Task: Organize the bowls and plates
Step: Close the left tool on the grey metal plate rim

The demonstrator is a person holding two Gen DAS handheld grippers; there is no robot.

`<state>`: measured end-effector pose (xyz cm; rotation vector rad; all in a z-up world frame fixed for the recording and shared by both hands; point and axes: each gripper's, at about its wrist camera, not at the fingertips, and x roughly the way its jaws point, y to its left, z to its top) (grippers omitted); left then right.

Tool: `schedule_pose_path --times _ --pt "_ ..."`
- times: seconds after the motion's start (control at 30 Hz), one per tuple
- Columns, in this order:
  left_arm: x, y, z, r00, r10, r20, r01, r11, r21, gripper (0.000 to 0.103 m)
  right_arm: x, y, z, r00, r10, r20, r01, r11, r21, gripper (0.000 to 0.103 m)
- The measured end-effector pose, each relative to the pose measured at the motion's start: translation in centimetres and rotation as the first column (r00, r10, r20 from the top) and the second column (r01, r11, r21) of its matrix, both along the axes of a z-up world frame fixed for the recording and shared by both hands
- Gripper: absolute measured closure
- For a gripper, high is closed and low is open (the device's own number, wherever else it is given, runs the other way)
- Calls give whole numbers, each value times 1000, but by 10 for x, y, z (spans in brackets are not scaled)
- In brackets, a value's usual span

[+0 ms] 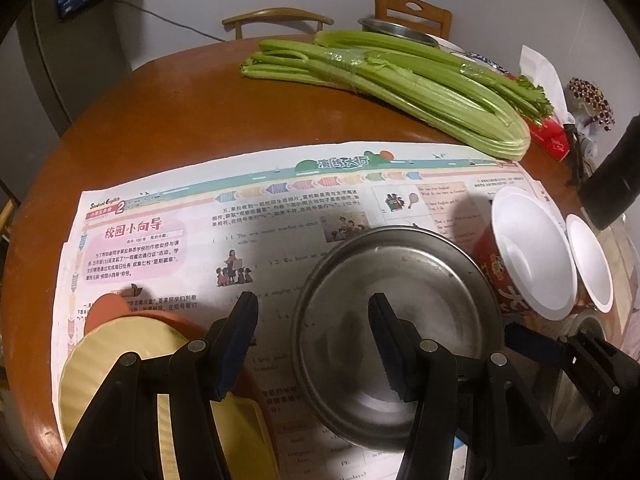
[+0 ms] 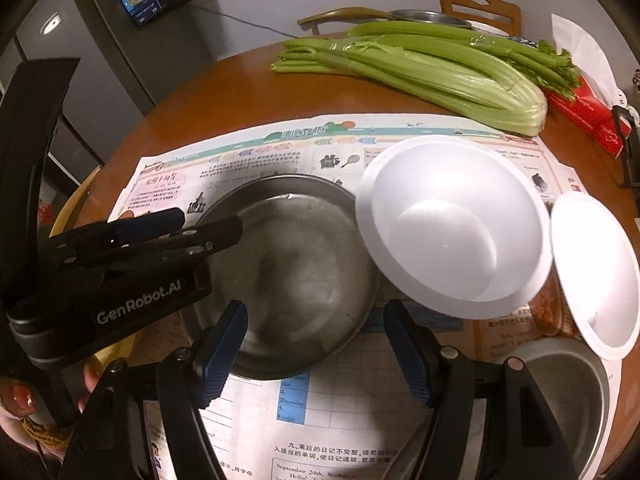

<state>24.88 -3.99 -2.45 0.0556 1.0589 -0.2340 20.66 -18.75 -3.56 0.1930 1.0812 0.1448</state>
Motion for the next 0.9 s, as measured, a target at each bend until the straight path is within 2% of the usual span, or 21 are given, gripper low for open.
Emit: schedule_pose_path --times 0.27,0.37,0.53,0.9 --pt "9 -2 -9 1000 0 -21 0 1000 -1 45 2 3 -5 1000 8 -9 -9 1000 -19 33" --pt "12 -4 -13 999 -7 -37 7 1000 -1 55 3 5 -6 1000 17 -16 -17 1000 -26 33" --pt "11 -10 -16 998 -42 -47 42 999 -2 63 6 9 -8 999 37 -17 -38 999 -22 31" --pt "5 -7 -7 999 -32 -32 32 999 -17 63 1 7 3 999 28 23 -28 1000 9 31"
